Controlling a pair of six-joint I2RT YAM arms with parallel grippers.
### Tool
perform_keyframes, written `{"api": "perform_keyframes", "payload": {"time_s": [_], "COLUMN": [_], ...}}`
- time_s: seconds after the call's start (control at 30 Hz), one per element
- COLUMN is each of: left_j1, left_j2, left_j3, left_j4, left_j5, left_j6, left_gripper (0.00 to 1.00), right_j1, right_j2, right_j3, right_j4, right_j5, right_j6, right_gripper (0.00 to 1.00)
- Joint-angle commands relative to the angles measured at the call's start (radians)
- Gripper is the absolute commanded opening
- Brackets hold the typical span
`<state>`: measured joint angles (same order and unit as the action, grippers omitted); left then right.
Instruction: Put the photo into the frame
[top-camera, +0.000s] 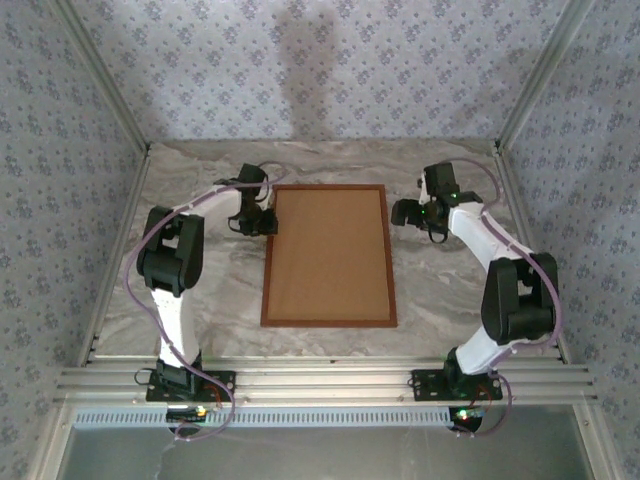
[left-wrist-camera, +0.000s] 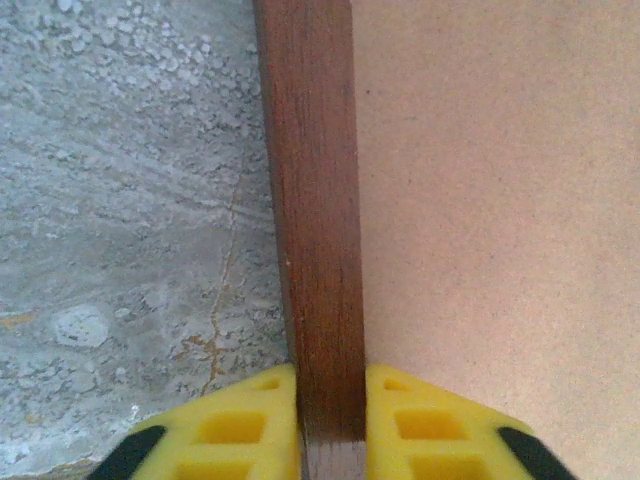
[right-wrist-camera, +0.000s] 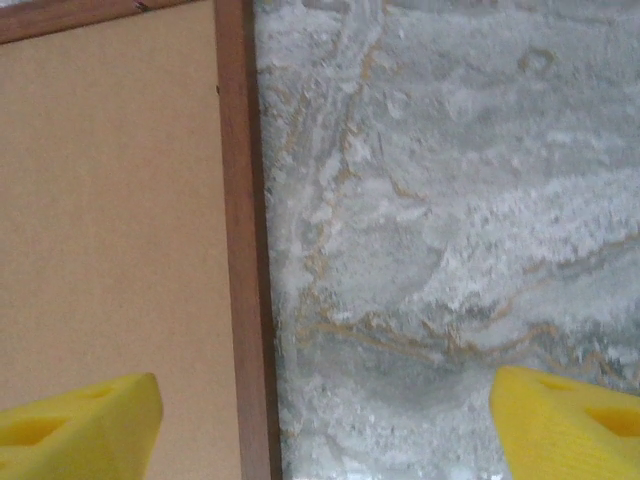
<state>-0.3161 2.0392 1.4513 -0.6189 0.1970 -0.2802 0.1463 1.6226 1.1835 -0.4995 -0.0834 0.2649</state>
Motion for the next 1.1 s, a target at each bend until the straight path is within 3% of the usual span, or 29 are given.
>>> {"api": "perform_keyframes", "payload": {"time_s": [0.0, 0.13, 0.3, 0.5, 1.07], "left_j1": [-0.007, -0.02, -0.024, -0.023, -0.021], "left_j2": [0.035, 0.031, 0.022, 0.021, 0.055], "left_j3": [0.007, 0.016, 0.012, 0.02, 0.087], "left_j4": [-0.046, -0.053, -0.083, -0.085, -0.101], "left_j5": [-0.022, -0.044, -0.068, -0.076, -0.099], "left_j6": [0.028, 0.043, 0.044, 0.035, 0.054], "left_gripper": [0.13, 0.09, 0.09, 0.0, 0.0], "right_j1": [-0.003, 0.009, 0.037, 0.043, 0.076], "right_j2": [0.074, 0.162, 0.231, 0.291, 0.304], "right_j3": [0.072, 0.128, 0.172, 0.224, 0.219], "right_j4": [-0.023, -0.043, -0.08, -0.159, -0.214], "right_j5": [-0.032, -0.079, -0.075, -0.072, -0.017], "right_j6": [-0.014, -0.03, -0.06, -0.093, -0.062], "right_gripper": [0.77, 0.67, 0.62, 0.59, 0.59]}}
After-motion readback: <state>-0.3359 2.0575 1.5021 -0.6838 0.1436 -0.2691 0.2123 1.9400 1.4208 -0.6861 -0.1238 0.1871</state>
